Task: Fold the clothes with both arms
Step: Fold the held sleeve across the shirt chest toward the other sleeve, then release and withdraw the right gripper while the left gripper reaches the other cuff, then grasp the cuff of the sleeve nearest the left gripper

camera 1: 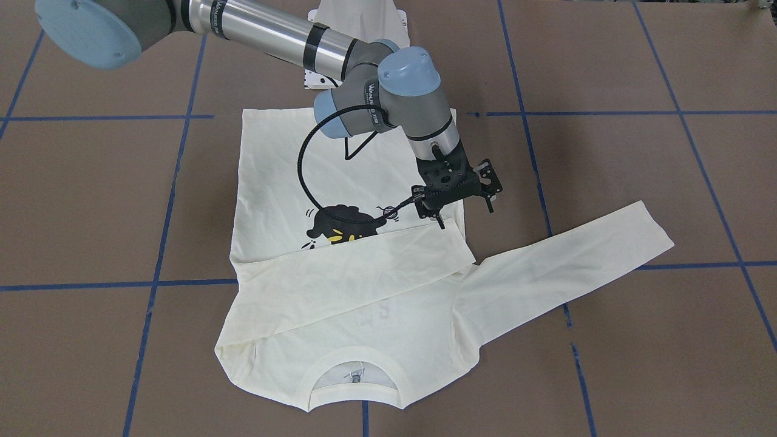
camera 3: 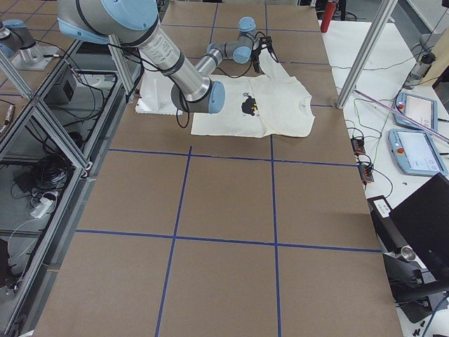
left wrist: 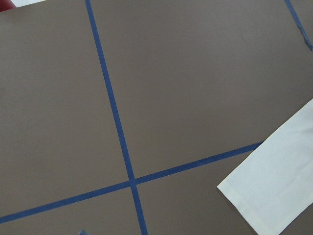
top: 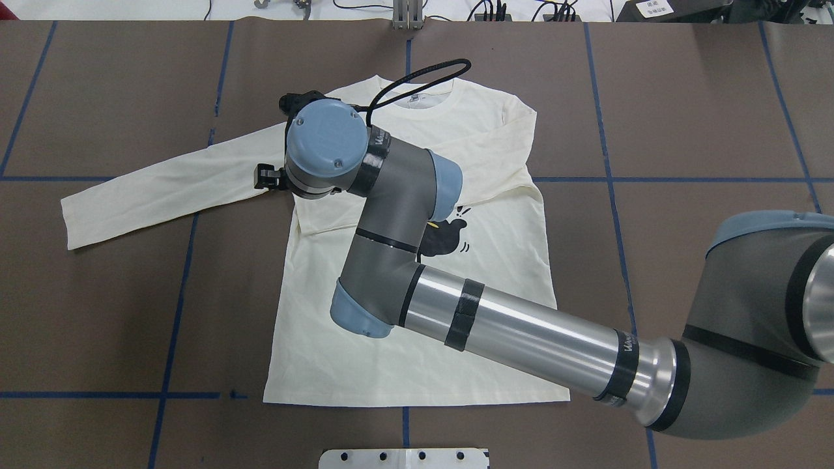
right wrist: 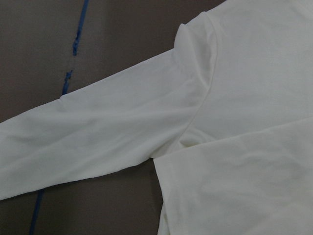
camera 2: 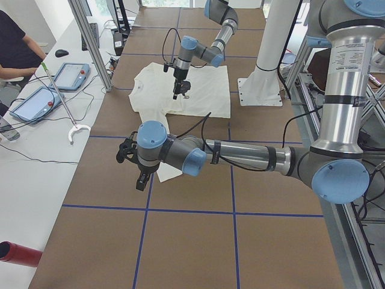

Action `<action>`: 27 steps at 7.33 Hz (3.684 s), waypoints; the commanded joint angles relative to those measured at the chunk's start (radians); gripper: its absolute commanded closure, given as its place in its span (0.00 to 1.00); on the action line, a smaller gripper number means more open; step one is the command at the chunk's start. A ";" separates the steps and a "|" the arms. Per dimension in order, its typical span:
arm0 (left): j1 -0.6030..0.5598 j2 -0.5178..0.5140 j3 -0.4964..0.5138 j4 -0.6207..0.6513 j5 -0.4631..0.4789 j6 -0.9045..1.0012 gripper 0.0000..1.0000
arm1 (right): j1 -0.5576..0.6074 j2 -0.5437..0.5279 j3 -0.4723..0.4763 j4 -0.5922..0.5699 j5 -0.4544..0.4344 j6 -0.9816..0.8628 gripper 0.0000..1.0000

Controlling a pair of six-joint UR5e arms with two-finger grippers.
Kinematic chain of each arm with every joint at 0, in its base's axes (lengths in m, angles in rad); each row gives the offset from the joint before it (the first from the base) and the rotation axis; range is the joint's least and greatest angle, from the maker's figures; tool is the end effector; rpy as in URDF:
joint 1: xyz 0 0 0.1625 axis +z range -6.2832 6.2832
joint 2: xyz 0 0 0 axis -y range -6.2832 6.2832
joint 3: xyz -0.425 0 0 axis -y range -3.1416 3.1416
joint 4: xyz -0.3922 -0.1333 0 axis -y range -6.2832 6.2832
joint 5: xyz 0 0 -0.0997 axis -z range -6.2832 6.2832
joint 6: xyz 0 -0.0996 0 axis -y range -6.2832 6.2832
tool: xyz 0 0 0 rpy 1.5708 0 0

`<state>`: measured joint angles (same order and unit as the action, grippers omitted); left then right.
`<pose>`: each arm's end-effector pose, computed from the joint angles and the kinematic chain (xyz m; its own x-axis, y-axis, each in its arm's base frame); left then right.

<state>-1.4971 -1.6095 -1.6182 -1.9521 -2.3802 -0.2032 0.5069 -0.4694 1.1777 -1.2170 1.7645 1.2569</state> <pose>-0.0222 -0.5302 0.5699 0.6636 0.1887 -0.7239 0.0696 0.9479 0.3109 -0.6535 -0.4934 0.0601 0.5067 -0.0652 0.8597 -0.1818 0.9666 0.1805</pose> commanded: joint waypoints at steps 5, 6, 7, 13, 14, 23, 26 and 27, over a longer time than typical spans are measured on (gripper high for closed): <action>0.430 0.118 -0.015 -0.436 0.376 -0.869 0.00 | 0.289 -0.527 0.681 -0.570 0.200 -0.365 0.00; 0.513 0.112 -0.014 -0.433 0.456 -0.925 0.00 | 0.342 -0.567 0.688 -0.570 0.281 -0.428 0.00; 0.543 0.103 0.003 -0.432 0.489 -0.952 0.00 | 0.363 -0.619 0.707 -0.559 0.308 -0.457 0.00; 0.604 0.059 0.101 -0.442 0.559 -0.964 0.01 | 0.412 -0.696 0.750 -0.558 0.359 -0.524 0.00; 0.604 0.060 0.106 -0.442 0.558 -0.964 0.01 | 0.410 -0.696 0.752 -0.558 0.359 -0.521 0.00; 0.604 0.060 0.113 -0.444 0.555 -0.976 0.10 | 0.409 -0.693 0.754 -0.558 0.357 -0.514 0.00; 0.604 0.062 0.118 -0.444 0.555 -0.976 0.30 | 0.409 -0.692 0.754 -0.558 0.357 -0.514 0.00; 0.604 0.062 0.118 -0.444 0.555 -0.978 0.30 | 0.409 -0.690 0.754 -0.558 0.357 -0.514 0.00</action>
<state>-0.8928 -1.5478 -1.5011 -2.3961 -1.8254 -1.1800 0.9158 -1.1609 1.9313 -1.7747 2.1215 0.7425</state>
